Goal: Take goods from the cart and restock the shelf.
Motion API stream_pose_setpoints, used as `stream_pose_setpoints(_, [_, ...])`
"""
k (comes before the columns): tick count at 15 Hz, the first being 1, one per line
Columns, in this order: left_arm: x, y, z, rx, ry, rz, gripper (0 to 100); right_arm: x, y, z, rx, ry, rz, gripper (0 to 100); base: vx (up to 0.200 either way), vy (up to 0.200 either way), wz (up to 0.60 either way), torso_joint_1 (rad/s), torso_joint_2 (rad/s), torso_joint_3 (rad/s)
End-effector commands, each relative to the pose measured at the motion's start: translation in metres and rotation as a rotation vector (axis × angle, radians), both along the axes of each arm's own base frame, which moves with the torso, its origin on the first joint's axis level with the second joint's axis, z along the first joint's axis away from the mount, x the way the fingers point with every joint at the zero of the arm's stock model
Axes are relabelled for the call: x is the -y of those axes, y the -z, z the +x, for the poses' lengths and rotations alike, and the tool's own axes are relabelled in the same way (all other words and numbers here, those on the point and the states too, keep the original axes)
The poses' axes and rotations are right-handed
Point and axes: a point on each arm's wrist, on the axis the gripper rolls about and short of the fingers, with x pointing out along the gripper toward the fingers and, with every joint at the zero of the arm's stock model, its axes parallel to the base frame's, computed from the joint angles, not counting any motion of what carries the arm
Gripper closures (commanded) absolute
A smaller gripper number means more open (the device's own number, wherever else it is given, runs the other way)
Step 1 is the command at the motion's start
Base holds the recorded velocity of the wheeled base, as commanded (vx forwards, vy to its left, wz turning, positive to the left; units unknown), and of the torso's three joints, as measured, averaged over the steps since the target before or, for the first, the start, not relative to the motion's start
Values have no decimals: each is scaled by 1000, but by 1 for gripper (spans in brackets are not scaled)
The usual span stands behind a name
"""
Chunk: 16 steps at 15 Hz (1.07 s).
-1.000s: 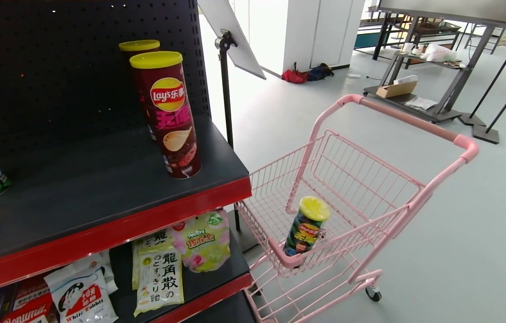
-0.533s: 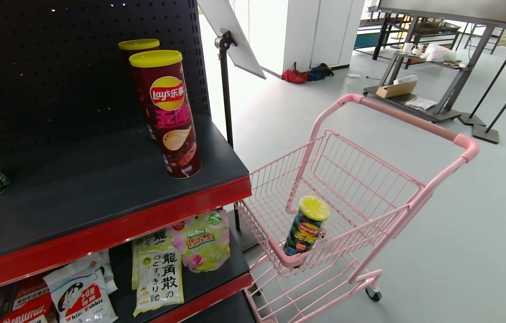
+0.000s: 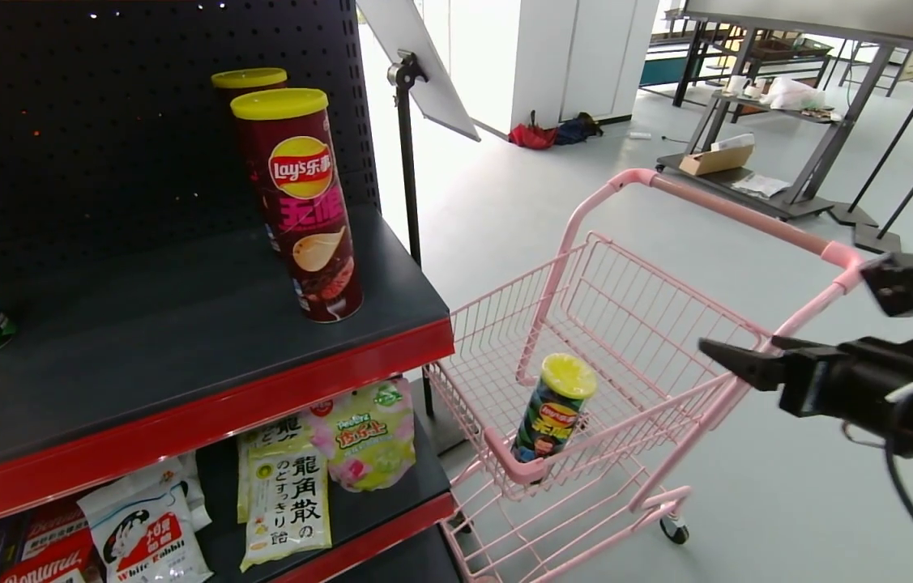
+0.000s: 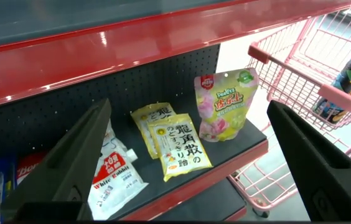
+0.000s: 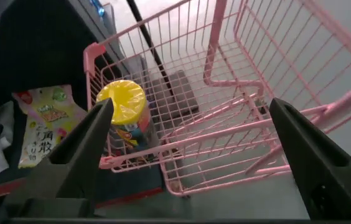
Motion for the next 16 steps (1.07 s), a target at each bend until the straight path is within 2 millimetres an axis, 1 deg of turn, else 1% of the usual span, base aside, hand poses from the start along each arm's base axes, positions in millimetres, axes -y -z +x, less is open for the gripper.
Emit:
stream_pose_setpoints(1, [0,0,0,0,0,0,0,-37,62,37,-202,-113,-41,0,0,0,0,0,0,0])
stream_pose_setpoints(2, [0,0,0,0,0,0,0,-37,62,37,-202,-113,-41,0,0,0,0,0,0,0])
stream_pose_setpoints(3, [0,0,0,0,0,0,0,-51,66,35,-217,-163,-50,0,0,0,0,0,0,0])
stream_pose_setpoints(5, [0,0,0,0,0,0,0,-63,71,32,-230,-209,-61,0,0,0,0,0,0,0])
stream_pose_setpoints(7, [0,0,0,0,0,0,0,-69,73,35,-229,-225,-64,0,0,0,0,0,0,0])
stream_pose_setpoints(8, [0,0,0,0,0,0,0,-73,78,38,-227,-236,-64,0,0,0,0,0,0,0])
stream_pose_setpoints(12, [0,0,0,0,0,0,0,-80,96,47,-240,-241,-69,0,0,0,0,0,0,0])
stream_pose_setpoints(15, [0,0,0,0,0,0,0,-89,100,57,-234,-255,-68,0,0,0,0,0,0,0])
stream_pose_setpoints(16, [0,0,0,0,0,0,0,-98,99,62,-224,-268,-55,0,0,0,0,0,0,0])
